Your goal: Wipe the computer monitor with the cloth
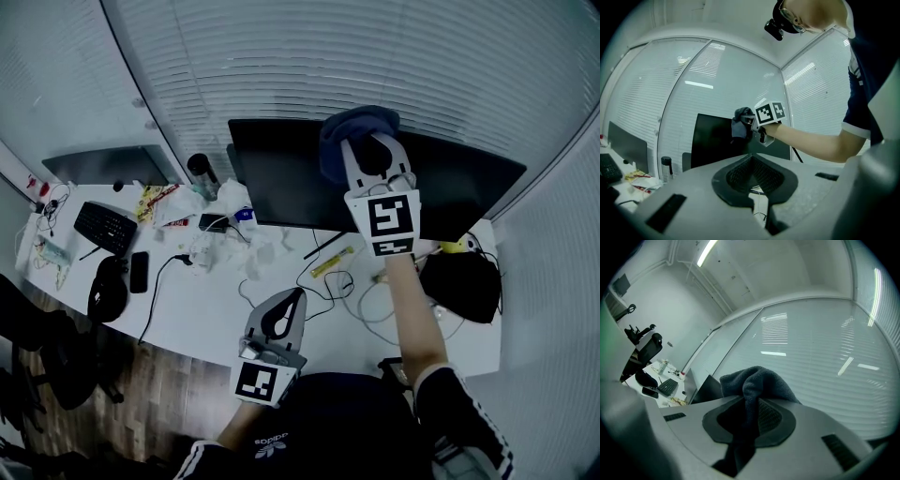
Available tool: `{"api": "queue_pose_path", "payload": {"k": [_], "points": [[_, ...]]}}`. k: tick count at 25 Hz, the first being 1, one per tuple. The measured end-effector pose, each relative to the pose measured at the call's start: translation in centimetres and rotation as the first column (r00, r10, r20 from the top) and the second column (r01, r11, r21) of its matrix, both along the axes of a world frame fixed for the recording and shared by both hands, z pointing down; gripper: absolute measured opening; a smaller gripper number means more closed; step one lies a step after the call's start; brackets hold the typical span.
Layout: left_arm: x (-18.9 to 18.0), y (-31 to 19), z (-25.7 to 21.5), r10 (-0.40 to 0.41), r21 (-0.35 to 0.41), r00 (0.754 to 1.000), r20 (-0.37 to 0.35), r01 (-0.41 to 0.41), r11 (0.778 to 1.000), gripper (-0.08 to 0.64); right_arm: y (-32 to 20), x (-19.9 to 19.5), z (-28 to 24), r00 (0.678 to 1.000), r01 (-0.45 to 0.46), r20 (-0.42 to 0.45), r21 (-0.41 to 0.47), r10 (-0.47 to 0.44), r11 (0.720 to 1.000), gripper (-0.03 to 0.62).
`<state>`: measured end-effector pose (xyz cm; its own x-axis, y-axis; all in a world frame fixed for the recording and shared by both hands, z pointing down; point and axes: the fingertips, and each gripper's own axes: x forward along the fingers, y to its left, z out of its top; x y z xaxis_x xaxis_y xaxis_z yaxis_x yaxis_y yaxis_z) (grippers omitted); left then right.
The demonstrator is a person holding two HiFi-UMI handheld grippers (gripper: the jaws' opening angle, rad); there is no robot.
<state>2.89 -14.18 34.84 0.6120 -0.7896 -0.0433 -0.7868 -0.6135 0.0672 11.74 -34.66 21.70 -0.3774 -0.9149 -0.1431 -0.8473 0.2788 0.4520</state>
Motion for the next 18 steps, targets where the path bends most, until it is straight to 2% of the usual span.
{"api": "queue_pose_path", "payload": {"k": [18], "points": [[10.6,2.1,0.3,0.069,0.017,0.998,0.003,-0.069,0.997,0.003,3.0,15.0,0.2,0.991,-0.134,0.004,0.007,0.134,0.991,0.048]]}}
